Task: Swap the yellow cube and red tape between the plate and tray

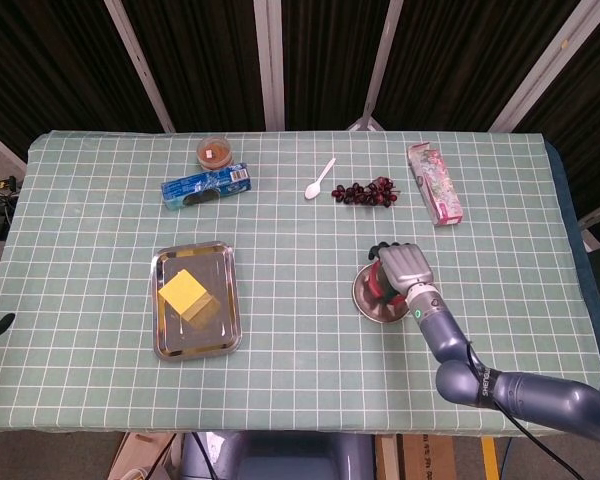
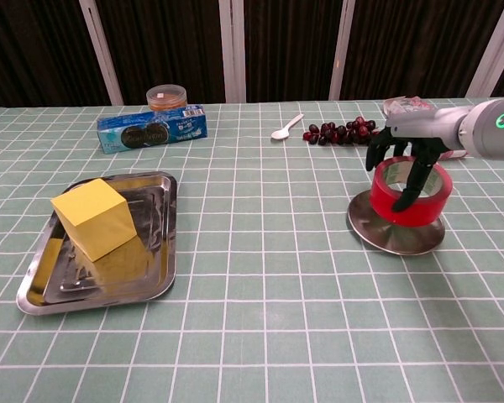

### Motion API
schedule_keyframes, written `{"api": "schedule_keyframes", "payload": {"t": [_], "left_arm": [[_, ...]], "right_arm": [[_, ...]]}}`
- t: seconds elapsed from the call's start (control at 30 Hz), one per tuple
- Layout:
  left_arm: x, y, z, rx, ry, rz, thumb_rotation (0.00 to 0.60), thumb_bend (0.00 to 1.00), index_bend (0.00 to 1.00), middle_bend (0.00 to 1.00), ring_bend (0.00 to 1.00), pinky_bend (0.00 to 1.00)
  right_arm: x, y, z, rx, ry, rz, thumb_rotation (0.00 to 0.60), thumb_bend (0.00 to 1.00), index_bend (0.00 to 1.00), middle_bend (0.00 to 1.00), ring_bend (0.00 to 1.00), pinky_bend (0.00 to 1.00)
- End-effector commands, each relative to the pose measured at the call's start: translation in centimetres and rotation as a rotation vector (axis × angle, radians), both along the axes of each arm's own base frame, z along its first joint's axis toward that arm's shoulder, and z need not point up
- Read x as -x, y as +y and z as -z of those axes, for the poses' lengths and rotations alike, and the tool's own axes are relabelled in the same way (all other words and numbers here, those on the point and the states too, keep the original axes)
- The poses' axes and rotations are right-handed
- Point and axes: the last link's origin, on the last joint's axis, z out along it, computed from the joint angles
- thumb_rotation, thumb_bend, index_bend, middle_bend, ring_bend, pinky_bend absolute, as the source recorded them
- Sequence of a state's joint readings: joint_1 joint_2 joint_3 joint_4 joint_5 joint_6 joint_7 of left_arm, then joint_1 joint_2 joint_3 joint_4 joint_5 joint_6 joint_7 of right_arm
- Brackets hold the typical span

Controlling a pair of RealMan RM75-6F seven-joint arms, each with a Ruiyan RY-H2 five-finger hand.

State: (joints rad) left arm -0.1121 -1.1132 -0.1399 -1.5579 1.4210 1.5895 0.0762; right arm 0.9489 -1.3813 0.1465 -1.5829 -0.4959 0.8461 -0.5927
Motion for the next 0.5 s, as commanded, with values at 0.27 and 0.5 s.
{"api": "schedule_keyframes", "payload": {"t": [0.27,0.5], "left_arm": [[-0.06,0.02,0.23,0.004,0.003,-0.002,0.600,0.02,0.20,0.02,0.00,0.01],[-0.05,-0.01,0.14,-0.004,0.001,-0.004,0.600,0.02,0.20,0.02,0.00,0.01]], "right_arm": [[0.36,1.02,0.52,-0.031,0.014,-0.011,0.600,0.27,0.28,0.25,0.45,0.66],[0.61,1.20,0.86,-0.047,0.015,0.006,0.600,0.25,0.23,0.16,0.35,0.61]]}}
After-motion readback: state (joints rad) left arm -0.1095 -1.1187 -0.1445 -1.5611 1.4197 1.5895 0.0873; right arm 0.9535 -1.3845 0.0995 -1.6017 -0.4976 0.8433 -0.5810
